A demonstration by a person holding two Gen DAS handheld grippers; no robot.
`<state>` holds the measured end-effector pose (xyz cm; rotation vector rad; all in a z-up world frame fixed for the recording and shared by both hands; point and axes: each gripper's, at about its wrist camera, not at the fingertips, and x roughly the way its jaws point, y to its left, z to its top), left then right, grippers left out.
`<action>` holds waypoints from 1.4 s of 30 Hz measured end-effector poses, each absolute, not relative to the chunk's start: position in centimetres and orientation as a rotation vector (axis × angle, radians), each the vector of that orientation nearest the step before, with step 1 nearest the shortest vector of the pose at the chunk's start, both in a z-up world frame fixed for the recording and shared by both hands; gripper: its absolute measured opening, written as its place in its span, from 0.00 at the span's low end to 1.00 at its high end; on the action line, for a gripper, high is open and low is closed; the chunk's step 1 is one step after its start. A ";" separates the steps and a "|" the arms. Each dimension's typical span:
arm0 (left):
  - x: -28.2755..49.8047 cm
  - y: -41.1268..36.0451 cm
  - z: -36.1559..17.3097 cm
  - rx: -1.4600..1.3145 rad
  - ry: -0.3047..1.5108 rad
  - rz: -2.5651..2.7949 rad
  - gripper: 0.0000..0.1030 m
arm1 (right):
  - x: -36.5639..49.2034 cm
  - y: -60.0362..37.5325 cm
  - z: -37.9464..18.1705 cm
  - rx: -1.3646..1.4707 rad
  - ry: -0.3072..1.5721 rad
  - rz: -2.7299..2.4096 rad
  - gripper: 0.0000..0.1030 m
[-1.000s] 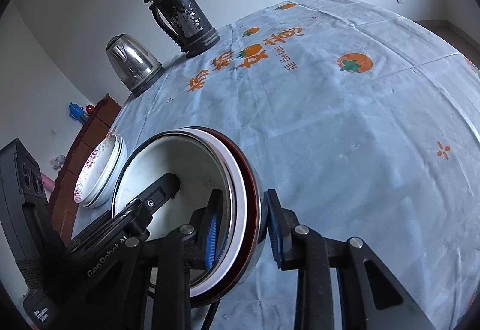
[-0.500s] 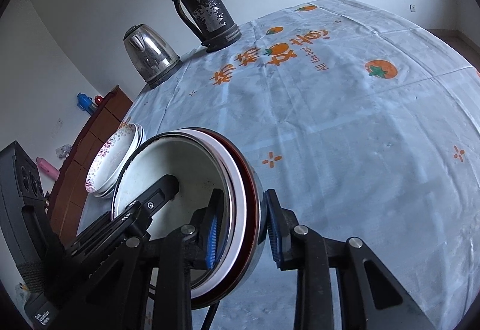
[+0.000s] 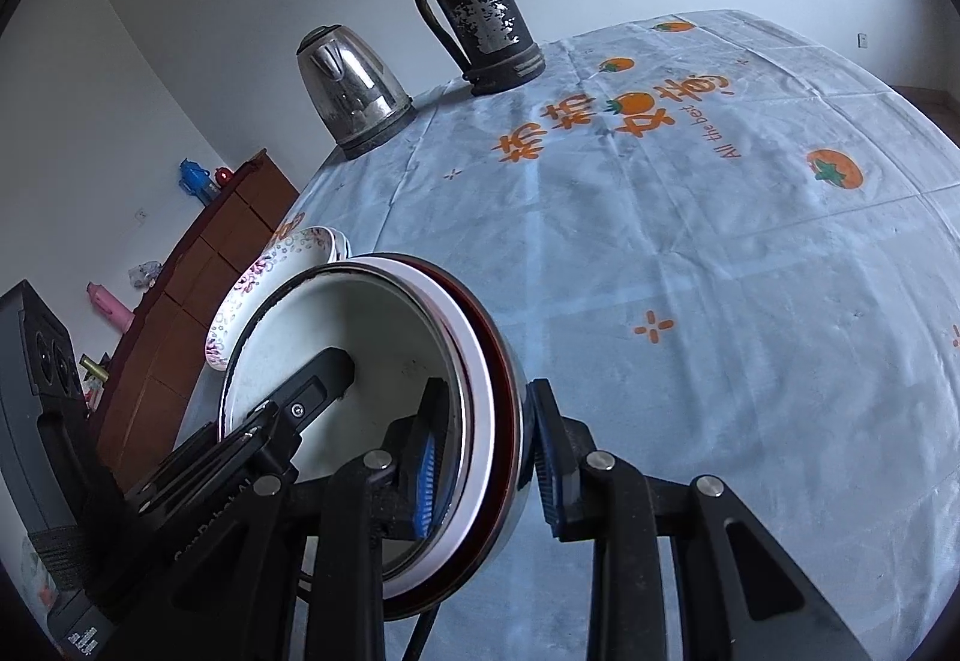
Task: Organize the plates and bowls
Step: 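Lift the steel pot with both grippers and carry it toward the floral plate stack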
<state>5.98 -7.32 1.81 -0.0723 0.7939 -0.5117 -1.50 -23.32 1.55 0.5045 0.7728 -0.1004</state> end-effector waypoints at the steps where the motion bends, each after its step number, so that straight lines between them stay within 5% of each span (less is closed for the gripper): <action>1: 6.1 -7.0 1.9 -0.074 0.791 -0.507 0.27 | -1.3 -23.0 1.7 0.501 0.771 -0.096 0.28; 42: 16.5 2.8 5.3 -0.131 0.701 -0.371 0.27 | 12.1 -13.4 5.5 0.419 0.742 0.037 0.28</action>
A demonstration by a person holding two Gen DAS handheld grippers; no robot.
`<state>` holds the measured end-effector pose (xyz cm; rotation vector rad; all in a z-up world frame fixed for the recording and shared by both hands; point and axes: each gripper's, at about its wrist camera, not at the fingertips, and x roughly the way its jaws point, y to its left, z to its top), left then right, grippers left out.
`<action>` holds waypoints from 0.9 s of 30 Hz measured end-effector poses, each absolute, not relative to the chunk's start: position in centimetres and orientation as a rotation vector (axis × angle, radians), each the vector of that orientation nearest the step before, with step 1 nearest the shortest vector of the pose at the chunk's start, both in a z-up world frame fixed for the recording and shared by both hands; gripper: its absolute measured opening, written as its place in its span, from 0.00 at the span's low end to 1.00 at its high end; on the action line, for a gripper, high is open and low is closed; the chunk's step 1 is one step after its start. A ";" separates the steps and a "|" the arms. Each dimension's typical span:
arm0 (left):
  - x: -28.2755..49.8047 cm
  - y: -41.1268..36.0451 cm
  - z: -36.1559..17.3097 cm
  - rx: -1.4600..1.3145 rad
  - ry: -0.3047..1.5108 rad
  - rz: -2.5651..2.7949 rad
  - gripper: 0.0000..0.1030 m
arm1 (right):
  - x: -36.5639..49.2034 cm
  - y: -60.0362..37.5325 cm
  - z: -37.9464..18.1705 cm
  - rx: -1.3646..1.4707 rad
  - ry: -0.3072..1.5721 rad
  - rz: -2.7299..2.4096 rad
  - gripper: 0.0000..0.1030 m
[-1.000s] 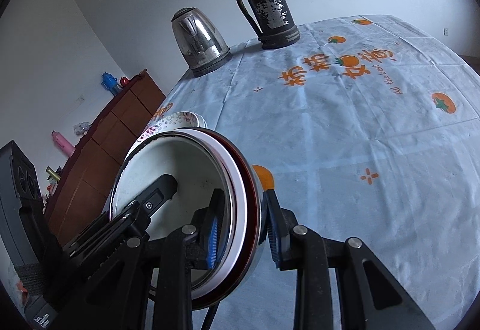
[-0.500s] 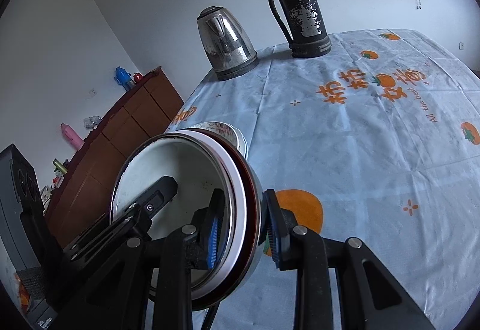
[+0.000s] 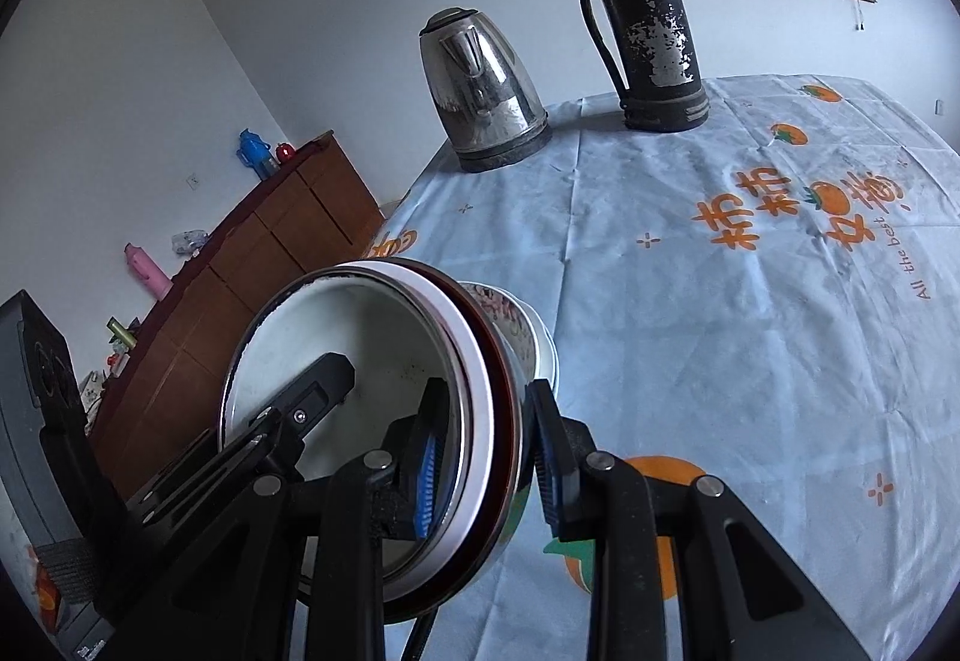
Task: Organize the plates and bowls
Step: 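Lift the steel pot with both grippers and carry it toward the floral plate stack, then lower the steel pot onto the floral plate stack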
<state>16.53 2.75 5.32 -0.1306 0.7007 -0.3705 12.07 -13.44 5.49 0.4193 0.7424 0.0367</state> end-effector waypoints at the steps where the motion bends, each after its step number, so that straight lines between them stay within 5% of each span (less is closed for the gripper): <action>1: 16.9 2.8 5.2 -0.128 0.701 -0.369 0.27 | 12.4 -13.3 5.4 0.421 0.744 0.036 0.28; 27: 21.5 3.6 2.1 -0.122 0.774 -0.337 0.27 | 17.3 -11.7 2.6 0.425 0.802 0.006 0.28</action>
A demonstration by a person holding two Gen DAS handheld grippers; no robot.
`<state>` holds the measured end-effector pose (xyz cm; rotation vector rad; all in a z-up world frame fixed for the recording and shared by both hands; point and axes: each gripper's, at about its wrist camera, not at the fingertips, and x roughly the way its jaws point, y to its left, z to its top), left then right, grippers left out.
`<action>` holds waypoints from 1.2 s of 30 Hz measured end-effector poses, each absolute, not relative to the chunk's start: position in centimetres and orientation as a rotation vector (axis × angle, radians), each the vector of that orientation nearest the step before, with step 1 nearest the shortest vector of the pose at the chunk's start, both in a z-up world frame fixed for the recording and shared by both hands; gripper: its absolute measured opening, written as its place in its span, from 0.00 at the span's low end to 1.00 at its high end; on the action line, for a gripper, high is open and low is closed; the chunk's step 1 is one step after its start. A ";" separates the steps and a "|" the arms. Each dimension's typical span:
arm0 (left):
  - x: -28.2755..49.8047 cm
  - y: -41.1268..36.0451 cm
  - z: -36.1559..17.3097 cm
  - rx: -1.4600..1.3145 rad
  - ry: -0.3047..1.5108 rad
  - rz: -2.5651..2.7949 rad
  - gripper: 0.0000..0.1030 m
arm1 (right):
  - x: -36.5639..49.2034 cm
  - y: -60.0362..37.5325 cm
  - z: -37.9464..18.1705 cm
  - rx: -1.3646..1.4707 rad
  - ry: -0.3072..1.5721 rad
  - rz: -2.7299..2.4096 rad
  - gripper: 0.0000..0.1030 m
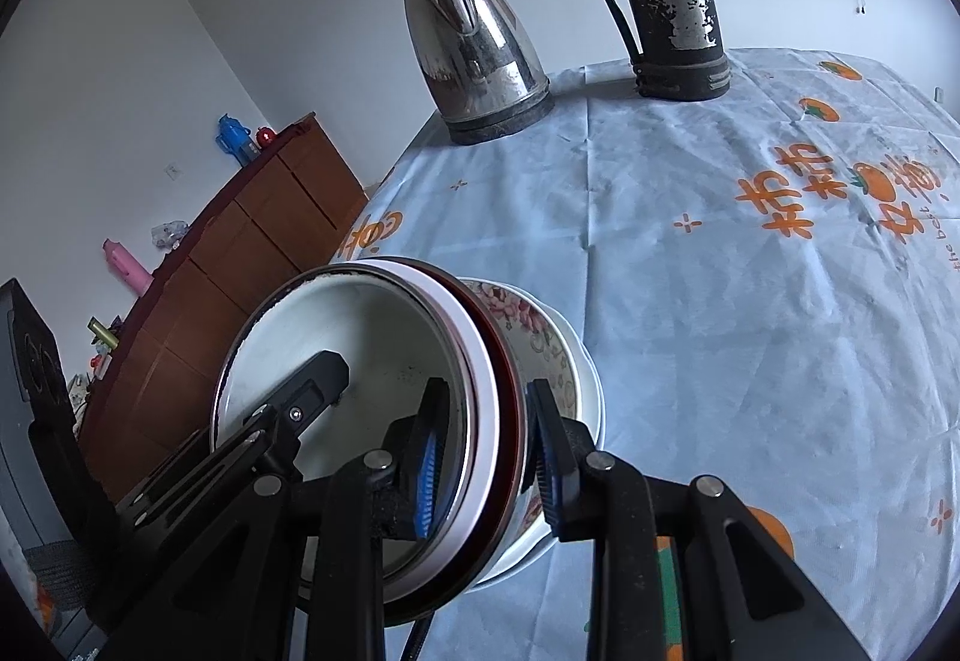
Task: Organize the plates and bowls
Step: 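Lower the steel pot onto the floral plate stack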
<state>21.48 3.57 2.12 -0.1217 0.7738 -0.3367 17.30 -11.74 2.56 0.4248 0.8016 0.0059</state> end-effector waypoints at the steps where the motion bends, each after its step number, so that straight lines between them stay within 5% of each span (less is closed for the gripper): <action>1: 21.6 3.5 2.1 -0.121 0.777 -0.337 0.27 | 17.4 -11.8 2.5 0.426 0.803 0.004 0.28; 36: 23.2 3.9 0.2 -0.123 0.821 -0.318 0.27 | 18.9 -10.7 1.0 0.322 0.767 -0.038 0.29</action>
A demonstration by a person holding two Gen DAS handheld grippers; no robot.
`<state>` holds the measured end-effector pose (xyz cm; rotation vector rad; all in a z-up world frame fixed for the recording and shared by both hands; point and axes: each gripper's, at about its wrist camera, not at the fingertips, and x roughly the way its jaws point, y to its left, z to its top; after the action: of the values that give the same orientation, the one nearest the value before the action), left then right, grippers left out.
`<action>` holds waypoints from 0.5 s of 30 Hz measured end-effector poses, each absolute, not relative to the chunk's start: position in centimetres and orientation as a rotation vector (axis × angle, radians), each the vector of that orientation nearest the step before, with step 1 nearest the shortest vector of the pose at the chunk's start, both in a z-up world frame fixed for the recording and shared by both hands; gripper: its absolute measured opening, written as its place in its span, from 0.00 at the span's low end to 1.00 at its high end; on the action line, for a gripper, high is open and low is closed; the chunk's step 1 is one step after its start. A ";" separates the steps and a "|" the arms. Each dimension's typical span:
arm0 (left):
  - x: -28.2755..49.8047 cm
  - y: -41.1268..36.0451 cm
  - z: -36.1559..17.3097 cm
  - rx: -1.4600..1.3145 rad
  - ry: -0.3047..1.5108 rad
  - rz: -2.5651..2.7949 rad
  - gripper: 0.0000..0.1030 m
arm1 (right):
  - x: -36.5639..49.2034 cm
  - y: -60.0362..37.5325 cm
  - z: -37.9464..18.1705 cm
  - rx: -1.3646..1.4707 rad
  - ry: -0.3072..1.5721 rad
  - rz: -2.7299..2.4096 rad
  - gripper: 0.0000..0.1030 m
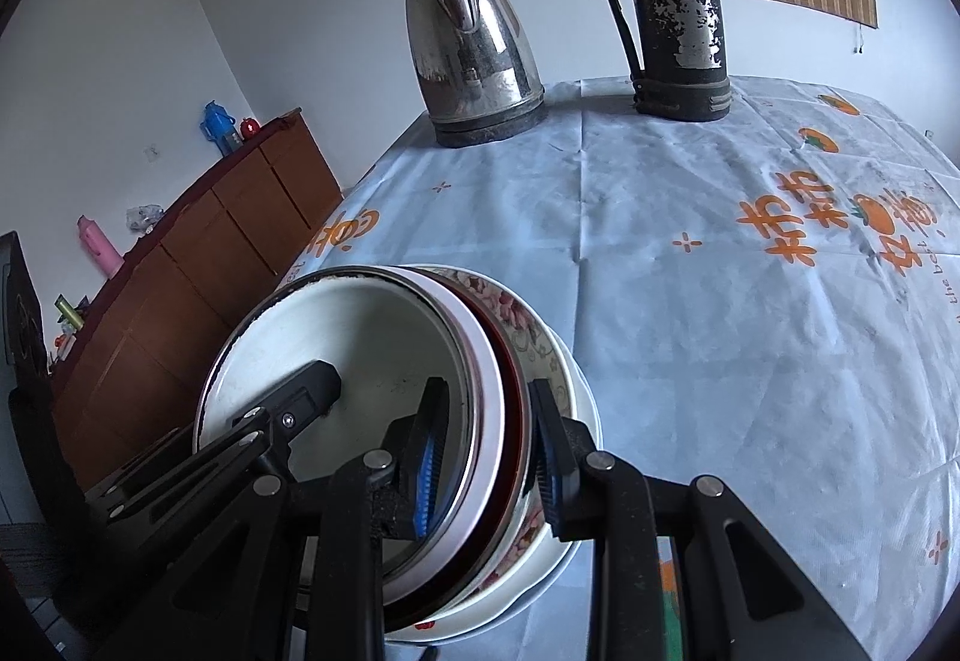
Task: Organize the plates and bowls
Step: 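Lower the steel pot onto the floral plate stack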
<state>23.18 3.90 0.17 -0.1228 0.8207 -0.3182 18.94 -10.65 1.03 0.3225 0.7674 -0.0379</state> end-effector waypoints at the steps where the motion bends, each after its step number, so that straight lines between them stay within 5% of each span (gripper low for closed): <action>1: 23.2 3.9 0.1 -0.120 0.819 -0.311 0.27 | 19.0 -10.6 0.9 0.319 0.763 -0.033 0.29; 15: 23.0 4.1 0.3 -0.106 0.798 -0.296 0.27 | 18.7 -10.6 0.4 0.341 0.713 0.026 0.32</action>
<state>22.97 4.11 0.26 -0.1062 0.7981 -0.2956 18.65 -10.62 0.40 0.3410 0.7131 0.0256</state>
